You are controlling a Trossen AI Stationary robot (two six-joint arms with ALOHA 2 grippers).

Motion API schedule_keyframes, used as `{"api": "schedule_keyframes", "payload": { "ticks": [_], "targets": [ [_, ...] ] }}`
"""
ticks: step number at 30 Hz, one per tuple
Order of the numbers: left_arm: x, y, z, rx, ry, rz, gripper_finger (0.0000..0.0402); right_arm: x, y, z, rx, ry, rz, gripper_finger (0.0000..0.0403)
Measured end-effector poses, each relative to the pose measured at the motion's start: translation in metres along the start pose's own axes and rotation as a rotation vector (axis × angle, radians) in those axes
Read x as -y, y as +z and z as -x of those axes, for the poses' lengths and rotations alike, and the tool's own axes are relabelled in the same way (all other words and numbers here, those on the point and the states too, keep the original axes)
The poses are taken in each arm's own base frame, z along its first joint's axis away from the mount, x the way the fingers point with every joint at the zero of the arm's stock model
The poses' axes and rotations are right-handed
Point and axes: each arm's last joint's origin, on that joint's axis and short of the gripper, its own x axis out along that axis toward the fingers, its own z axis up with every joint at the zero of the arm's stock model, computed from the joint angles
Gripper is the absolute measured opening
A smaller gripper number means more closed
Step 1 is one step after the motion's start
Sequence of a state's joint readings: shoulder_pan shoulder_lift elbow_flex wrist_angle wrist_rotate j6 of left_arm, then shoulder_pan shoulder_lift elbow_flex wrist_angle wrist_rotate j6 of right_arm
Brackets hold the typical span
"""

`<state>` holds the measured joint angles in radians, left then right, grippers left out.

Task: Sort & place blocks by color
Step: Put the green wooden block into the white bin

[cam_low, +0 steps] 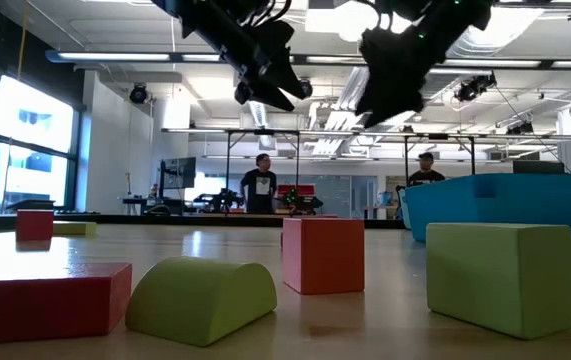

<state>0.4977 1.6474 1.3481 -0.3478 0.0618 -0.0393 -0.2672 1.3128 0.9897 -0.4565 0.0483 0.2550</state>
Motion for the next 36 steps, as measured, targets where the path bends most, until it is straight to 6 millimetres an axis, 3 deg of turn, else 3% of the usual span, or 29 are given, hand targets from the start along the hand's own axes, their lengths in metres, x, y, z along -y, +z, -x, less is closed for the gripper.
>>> {"api": "schedule_keyframes", "payload": {
  "ticks": [8,17,27,36],
  "targets": [
    [-0.004,0.0,0.0,0.0,0.008,0.067,0.0243,0.025,0.034,0.004,0.298,-0.046,0.11,0.0216],
    [-0.017,0.0,0.001,0.005,0.035,0.177,0.0243,0.054,0.047,0.002,0.39,-0.128,0.121,0.0216],
    [-0.033,0.0,0.003,0.018,0.119,0.267,0.0243,0.064,0.033,-0.05,0.219,-0.094,0.114,0.0216],
    [-0.035,0.0,0.003,0.015,0.123,0.276,0.0243,0.07,0.009,-0.098,0.035,-0.051,0.053,0.0216]
  ]
}}
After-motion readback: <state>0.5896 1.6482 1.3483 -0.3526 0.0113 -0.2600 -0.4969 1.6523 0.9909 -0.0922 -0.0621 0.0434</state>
